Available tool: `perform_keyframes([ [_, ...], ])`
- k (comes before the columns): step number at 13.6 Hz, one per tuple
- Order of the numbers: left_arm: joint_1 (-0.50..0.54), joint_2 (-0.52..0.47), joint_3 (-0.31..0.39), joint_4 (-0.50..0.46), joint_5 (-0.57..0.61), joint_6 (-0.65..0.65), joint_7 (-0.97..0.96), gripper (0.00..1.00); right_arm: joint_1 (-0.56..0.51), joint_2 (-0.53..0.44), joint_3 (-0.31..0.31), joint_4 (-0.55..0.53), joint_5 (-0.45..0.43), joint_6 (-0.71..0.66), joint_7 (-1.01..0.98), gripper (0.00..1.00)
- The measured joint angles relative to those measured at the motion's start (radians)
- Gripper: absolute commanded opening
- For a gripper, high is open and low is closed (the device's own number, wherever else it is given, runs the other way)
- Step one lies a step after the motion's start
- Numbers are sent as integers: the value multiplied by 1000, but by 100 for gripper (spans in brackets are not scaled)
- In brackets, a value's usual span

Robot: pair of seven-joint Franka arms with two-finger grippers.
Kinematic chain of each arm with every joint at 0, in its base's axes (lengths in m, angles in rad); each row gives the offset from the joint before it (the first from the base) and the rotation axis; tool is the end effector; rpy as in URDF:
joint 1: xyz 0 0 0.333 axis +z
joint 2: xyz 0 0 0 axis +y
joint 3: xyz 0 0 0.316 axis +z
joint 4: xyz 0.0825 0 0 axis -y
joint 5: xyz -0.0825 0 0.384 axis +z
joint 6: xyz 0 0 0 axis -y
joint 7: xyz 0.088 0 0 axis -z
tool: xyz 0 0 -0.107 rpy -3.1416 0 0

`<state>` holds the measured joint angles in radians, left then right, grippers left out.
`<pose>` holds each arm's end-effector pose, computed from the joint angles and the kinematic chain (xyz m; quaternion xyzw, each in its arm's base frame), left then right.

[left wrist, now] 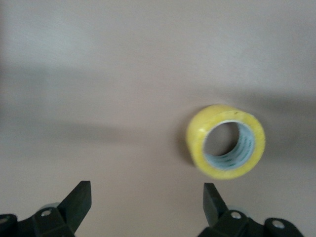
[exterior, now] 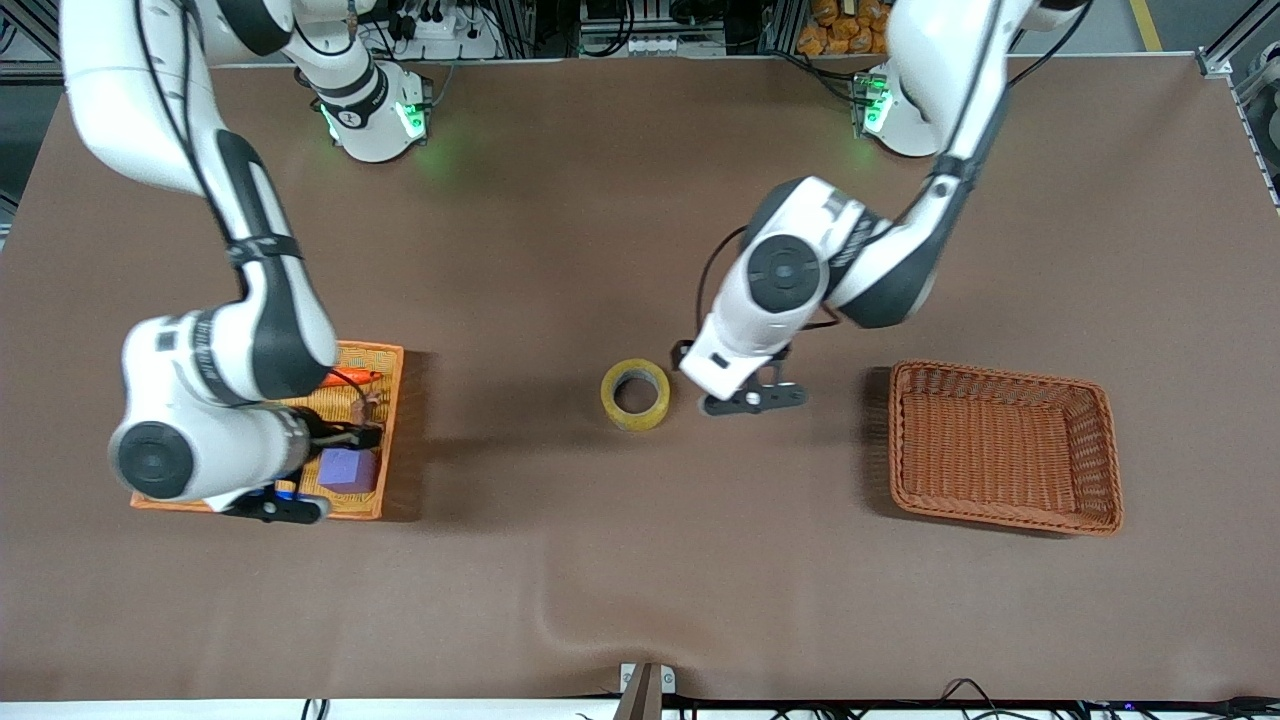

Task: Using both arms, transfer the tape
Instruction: 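Grasp the tape with the left gripper while the right gripper releases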

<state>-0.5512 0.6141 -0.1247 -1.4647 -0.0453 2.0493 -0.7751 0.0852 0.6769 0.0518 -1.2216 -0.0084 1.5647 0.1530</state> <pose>0.5619 -0.4341 0.3223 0.9958 0.0710 -0.0466 0.0335 0.6951 0.0862 0.3527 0.9860 -0.0102 -0.1658 0.0113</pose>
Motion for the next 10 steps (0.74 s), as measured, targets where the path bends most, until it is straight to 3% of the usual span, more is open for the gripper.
perform_keyframes([
  [6,-46,148,9,3,45,223,-78,100,-57,-146,1,-172,0,2,-247,100],
  [9,-55,193,9,4,45,298,-81,100,-68,-275,1,-345,0,102,-258,100],
  [10,-59,202,9,6,45,307,-85,96,-75,-323,1,-399,-1,118,-258,100],
])
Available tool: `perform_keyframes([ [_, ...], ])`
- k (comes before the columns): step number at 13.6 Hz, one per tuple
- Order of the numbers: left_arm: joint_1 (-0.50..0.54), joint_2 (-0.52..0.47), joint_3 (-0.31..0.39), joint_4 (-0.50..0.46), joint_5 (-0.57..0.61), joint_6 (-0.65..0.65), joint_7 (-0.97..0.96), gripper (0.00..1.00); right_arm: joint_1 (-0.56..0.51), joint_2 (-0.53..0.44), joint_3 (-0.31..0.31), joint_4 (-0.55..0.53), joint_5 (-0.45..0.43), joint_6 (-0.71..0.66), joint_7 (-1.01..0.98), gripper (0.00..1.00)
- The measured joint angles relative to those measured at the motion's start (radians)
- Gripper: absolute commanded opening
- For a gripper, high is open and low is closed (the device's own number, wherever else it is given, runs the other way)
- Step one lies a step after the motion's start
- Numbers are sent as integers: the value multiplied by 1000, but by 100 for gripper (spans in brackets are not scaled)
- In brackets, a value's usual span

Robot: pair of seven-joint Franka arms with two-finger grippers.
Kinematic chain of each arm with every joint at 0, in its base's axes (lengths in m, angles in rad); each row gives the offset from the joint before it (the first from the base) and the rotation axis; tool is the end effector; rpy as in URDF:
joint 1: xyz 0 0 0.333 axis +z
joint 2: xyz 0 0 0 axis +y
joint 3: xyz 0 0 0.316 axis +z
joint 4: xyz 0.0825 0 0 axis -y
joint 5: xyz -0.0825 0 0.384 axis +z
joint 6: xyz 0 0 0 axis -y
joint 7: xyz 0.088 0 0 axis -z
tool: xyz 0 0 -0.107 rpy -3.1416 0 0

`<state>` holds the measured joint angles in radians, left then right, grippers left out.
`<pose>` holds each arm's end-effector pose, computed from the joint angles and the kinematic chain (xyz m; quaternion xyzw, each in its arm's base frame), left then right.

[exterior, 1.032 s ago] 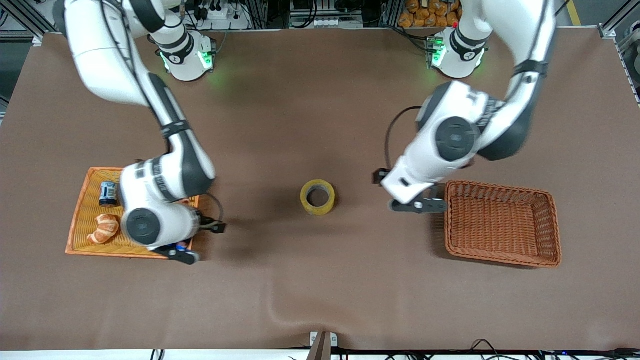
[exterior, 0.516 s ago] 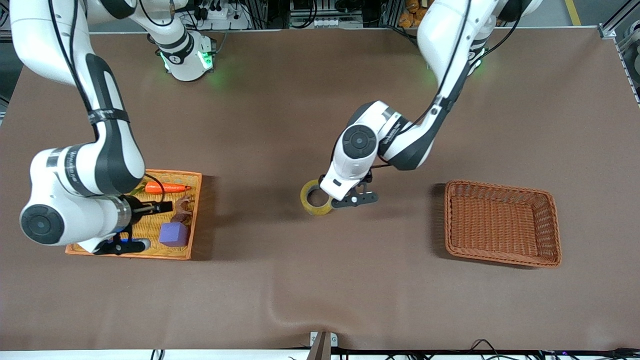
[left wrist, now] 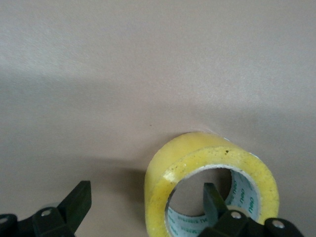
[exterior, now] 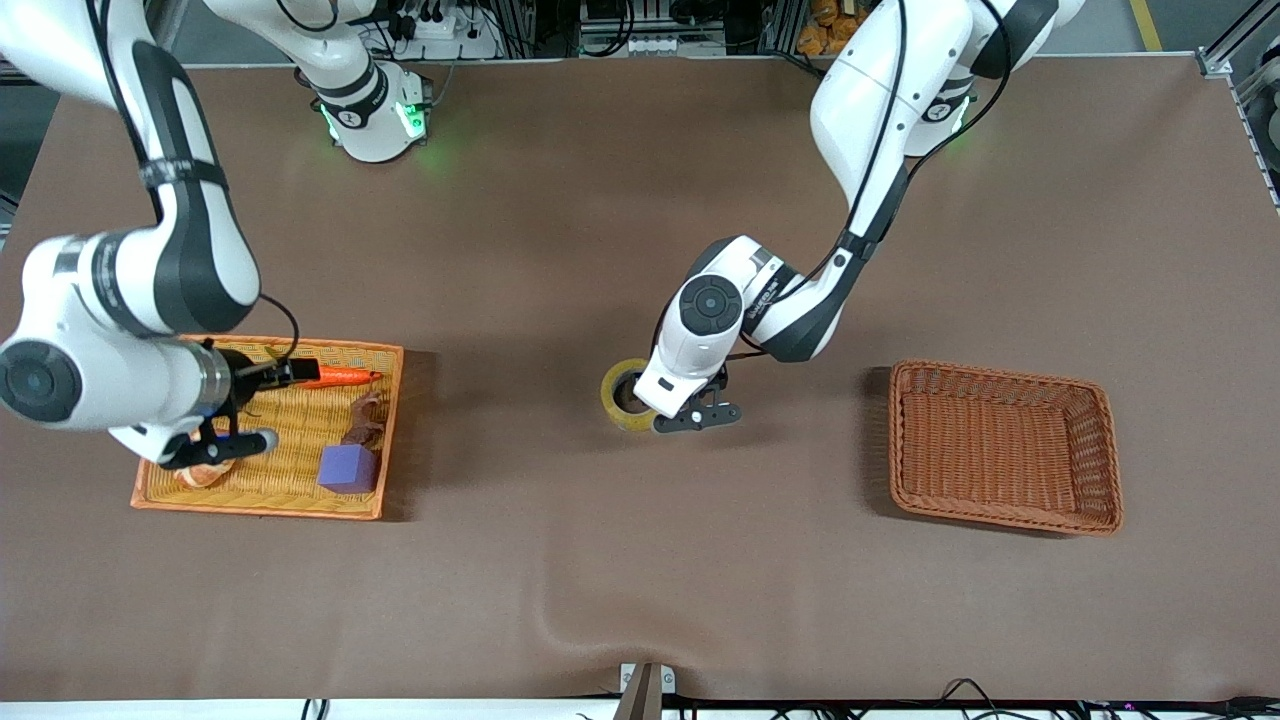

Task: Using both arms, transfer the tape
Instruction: 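Grasp the tape with the left gripper while the right gripper releases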

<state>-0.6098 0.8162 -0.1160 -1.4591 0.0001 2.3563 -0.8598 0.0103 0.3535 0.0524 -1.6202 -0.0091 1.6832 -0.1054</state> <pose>0.5561 -0.4723 0.2069 0.9945 0.0867 0.0006 0.0596 0.6250 0.0351 0.3988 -0.9859 -0.0839 0.1444 0.0079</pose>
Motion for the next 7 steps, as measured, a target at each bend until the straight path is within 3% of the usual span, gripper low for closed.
perform_keyframes([
  [2,-6,9,0,1,1,2,-1,76,-39,-81,0,-42,-1,-26,-21,100],
  [3,-13,11,0,2,1,2,-1,60,-62,-111,0,-40,-1,-50,-33,100],
  [4,-19,14,0,2,1,2,-2,27,-82,-138,0,-37,-1,-68,-40,100],
  [5,-24,17,0,2,1,2,-2,0,-100,-165,0,-30,-1,-85,-42,100],
  [7,-26,21,1,3,1,2,-3,0,-120,-211,0,8,-1,-126,-34,100],
])
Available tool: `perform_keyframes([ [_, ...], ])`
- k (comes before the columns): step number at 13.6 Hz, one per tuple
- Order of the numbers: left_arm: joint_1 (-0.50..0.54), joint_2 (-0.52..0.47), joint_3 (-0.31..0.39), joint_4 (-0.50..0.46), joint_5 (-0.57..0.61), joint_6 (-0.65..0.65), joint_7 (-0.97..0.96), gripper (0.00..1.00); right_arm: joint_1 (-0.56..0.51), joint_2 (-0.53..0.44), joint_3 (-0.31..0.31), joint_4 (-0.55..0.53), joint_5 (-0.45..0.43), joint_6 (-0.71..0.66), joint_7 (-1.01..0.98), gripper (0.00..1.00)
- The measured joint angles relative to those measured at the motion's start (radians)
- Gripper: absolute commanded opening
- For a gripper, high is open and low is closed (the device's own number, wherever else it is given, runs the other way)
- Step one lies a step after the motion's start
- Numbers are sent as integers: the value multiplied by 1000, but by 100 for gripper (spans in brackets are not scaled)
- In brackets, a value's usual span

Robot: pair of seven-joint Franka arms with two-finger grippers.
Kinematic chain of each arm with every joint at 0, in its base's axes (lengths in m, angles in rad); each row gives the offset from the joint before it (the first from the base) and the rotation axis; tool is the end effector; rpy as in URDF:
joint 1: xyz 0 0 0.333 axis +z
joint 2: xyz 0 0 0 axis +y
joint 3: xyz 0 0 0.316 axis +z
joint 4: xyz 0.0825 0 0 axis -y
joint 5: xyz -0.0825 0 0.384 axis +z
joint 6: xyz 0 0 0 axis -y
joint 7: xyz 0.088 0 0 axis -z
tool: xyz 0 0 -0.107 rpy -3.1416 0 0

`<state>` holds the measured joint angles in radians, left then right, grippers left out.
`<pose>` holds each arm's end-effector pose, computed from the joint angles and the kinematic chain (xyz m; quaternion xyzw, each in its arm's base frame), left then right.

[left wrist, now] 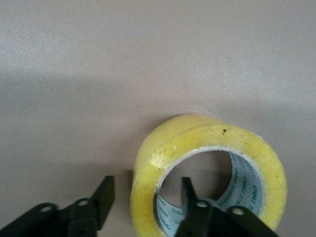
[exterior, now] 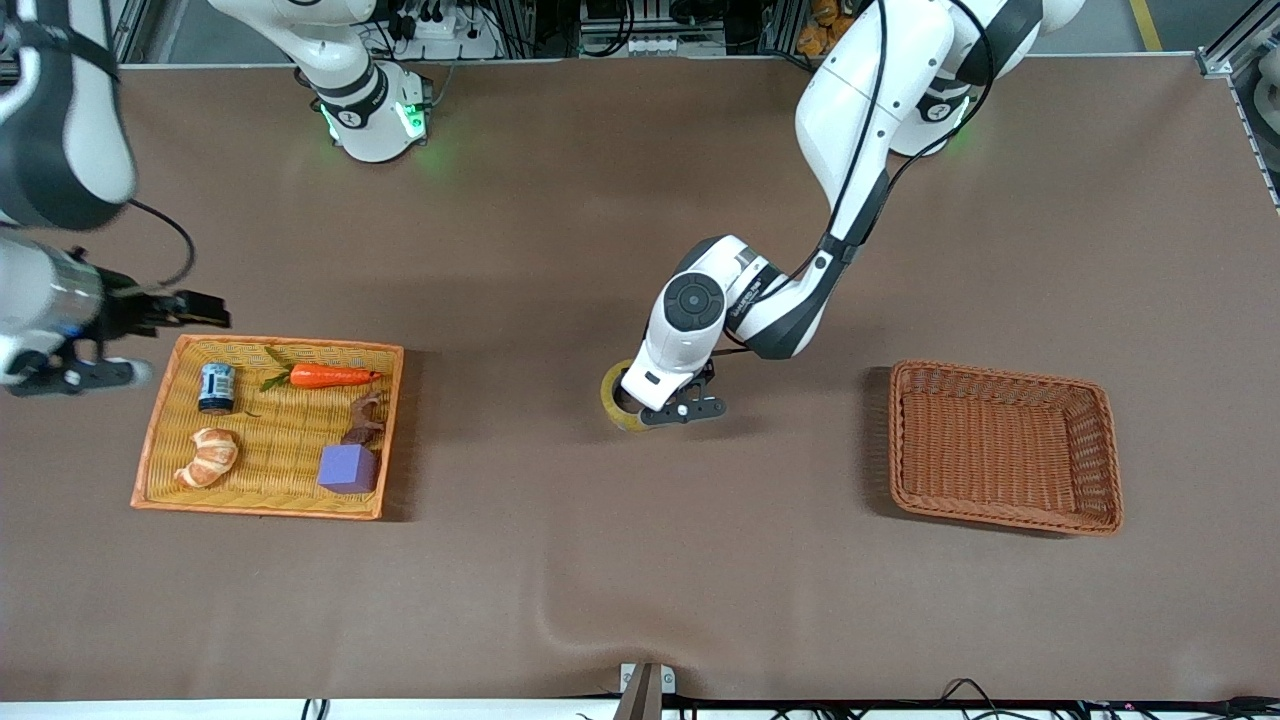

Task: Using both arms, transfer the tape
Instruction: 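Grasp the tape with the left gripper while the right gripper releases, then carry the tape into the brown basket and lower it with the left gripper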

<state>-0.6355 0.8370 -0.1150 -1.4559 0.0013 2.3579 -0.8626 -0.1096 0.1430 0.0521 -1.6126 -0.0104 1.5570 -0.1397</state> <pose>0.5429 -0.4849 0.1933 0.9956 0.0758 -0.0058 0.0539 0.5833 -0.0364 0.5224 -0.9942 -0.0414 0.0987 0.0083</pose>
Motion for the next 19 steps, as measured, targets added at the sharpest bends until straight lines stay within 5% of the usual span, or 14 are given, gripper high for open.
perform_keyframes([
  [6,57,-52,28,0,18,-88,0,0,-4,-48,3,101,62,-37,177,100],
  [12,338,-341,31,-26,23,-426,230,0,-11,-79,4,101,70,-45,186,100],
  [19,647,-408,33,-170,28,-439,704,0,-12,-79,6,99,70,-47,186,100],
])
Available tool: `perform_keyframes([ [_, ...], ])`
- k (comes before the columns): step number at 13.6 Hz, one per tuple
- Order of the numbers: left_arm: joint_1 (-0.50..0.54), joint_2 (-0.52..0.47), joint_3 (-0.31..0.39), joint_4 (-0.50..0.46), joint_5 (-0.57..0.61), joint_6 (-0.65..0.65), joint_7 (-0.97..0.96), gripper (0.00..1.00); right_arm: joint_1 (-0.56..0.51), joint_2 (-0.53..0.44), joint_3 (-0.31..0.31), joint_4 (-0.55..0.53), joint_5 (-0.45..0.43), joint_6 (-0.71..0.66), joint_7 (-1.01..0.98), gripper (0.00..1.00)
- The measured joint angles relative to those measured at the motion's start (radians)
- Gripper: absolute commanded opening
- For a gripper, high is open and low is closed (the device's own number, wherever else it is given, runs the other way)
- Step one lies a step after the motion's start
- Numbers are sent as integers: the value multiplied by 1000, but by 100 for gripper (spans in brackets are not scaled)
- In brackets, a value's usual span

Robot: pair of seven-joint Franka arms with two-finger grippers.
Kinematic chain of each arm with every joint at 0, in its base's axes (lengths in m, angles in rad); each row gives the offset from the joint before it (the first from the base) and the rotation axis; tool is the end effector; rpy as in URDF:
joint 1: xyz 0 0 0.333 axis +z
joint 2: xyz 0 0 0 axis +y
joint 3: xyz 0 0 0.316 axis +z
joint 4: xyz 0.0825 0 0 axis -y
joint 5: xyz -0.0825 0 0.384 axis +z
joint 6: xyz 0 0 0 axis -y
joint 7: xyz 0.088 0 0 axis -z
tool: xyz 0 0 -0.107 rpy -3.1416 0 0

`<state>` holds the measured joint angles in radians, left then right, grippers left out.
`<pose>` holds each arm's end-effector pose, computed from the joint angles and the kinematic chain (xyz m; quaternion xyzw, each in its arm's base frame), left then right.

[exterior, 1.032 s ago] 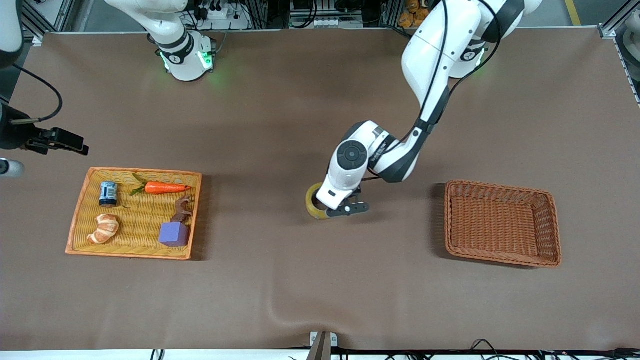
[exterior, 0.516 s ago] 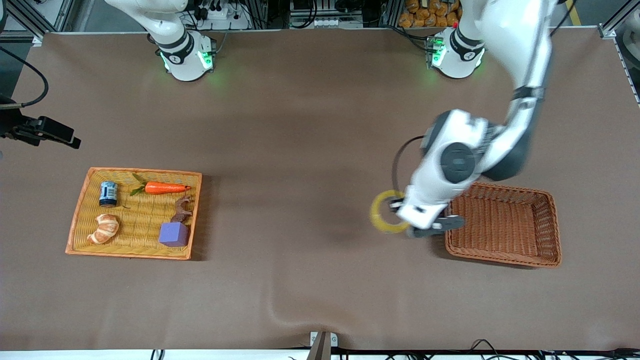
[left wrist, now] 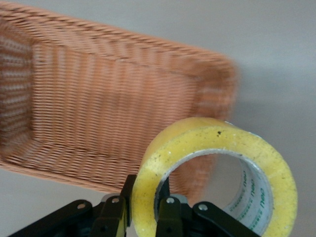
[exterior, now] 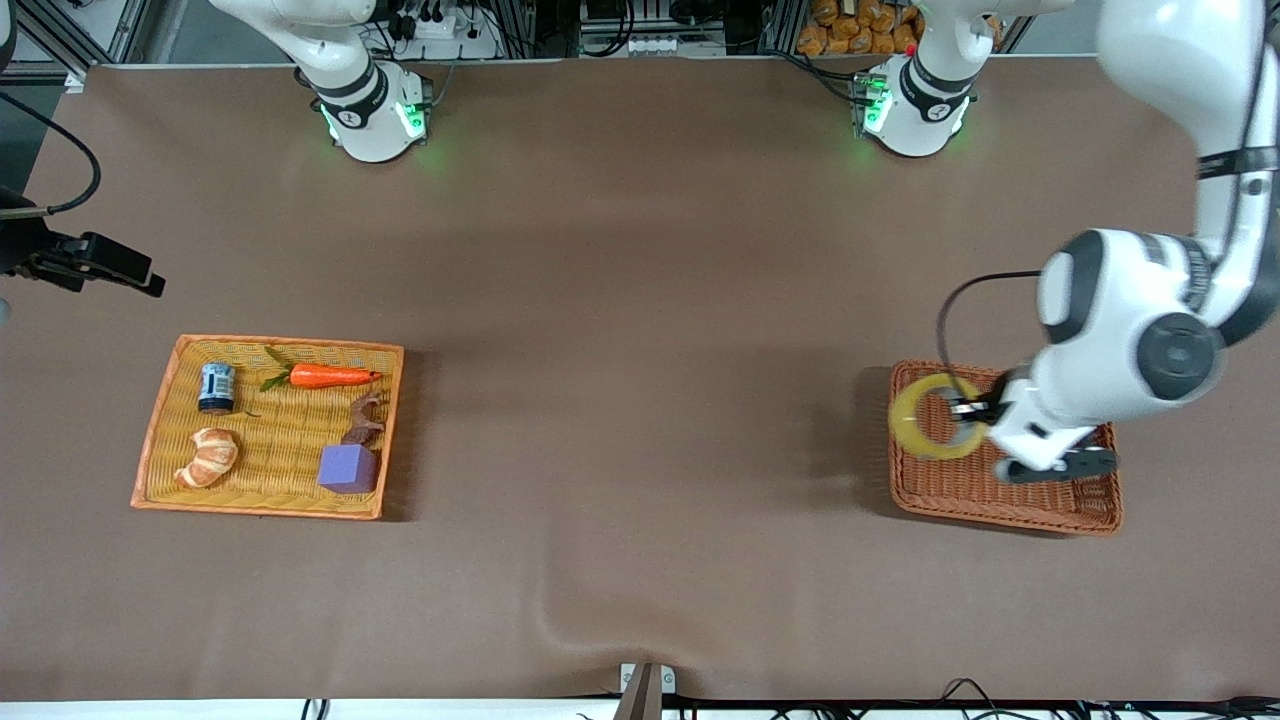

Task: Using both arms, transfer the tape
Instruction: 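Carry the tape into the brown basket and lower it with the left gripper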

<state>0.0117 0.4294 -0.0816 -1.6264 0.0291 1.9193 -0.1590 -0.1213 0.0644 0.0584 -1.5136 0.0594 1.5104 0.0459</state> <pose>0.6563 -0.0380 0.3627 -0.9969 -0.0411 0.0674 0.0039 0.5670 -0.0302 0.6104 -0.9975 0.0535 0.0335 0.0318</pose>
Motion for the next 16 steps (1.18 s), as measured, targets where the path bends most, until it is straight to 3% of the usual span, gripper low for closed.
perform_keyframes([
  [4,134,12,0,-112,10,90,160,0,0,0,1,0,0,-1,0,100],
  [5,148,27,-1,-126,21,110,166,5,0,0,3,-1,0,-1,0,100],
  [6,152,44,-1,-130,28,124,166,17,0,0,4,-1,0,-1,0,100],
  [8,153,60,-1,-124,38,141,166,21,10,-1,-2,0,0,-1,1,100],
  [12,153,70,-2,-69,45,142,166,15,93,-5,-83,0,0,-21,1,100],
  [14,153,92,-3,-40,45,142,166,24,95,-5,-86,1,0,-22,1,100],
  [15,153,110,-3,-27,45,142,166,45,95,-5,-87,1,0,-22,1,100],
  [16,152,129,-3,-17,45,144,166,92,95,-6,-88,1,0,-22,1,100],
])
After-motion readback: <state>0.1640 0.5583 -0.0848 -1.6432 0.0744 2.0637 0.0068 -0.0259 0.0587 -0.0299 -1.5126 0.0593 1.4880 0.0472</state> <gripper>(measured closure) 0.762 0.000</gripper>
